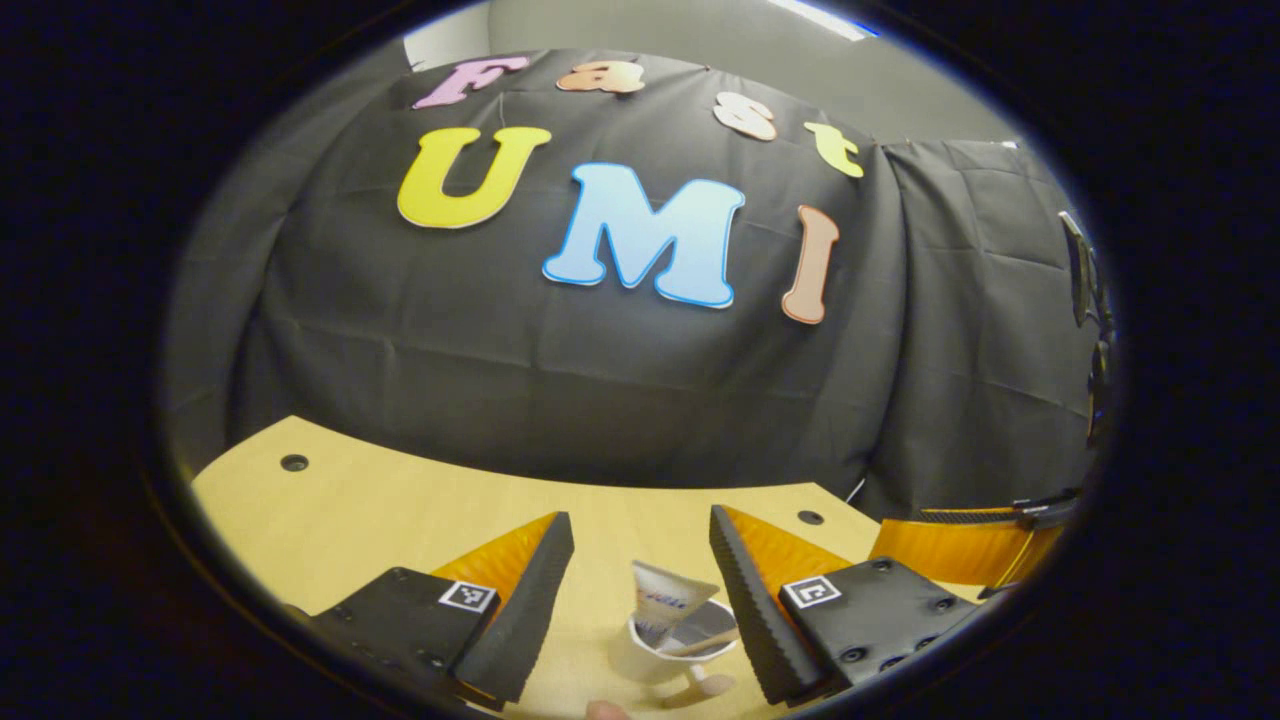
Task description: Put the toothbrush and toothpaste on the desktop into the cup, then pick up the cup and place it on the coaster on the desktop.
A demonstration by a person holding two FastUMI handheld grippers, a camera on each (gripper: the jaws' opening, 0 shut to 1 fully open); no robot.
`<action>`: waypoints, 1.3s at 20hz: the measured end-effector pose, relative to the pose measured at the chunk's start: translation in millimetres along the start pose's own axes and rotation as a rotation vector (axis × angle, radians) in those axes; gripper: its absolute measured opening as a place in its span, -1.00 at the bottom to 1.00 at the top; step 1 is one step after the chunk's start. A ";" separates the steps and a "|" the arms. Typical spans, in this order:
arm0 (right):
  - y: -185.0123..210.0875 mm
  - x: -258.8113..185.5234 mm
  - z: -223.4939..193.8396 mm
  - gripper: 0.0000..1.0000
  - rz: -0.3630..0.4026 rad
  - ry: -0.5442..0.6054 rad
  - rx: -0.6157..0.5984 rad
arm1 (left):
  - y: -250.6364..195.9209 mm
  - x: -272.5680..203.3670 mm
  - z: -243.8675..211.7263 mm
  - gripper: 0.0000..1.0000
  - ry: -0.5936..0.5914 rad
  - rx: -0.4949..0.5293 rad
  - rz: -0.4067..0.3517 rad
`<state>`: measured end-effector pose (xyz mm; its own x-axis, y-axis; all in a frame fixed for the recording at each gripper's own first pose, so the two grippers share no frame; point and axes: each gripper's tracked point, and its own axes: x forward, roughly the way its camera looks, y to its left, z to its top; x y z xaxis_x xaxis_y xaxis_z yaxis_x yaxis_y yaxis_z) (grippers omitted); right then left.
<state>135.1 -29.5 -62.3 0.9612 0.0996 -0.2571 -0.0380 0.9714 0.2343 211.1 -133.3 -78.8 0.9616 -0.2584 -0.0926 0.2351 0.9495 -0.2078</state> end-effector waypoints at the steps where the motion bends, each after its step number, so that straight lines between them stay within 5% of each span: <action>1: 3.5 -1.5 -1.6 0.66 -0.001 0.007 -0.008 | 4.5 -6.2 5.7 0.77 -0.008 0.002 0.008; 13: 54.8 3.0 -61.0 0.69 -0.006 0.227 -0.047 | 60.1 -67.5 42.6 0.80 -0.039 0.016 0.096; 26: 62.1 39.3 -138.9 0.75 -0.087 0.556 -0.020 | 115.8 -98.9 43.2 0.77 -0.015 0.020 0.167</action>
<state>132.6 64.6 -188.1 0.6724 0.1123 -0.7316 0.0249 0.9844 0.1740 149.3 9.8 -51.6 0.9895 -0.0945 -0.1095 0.0748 0.9823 -0.1717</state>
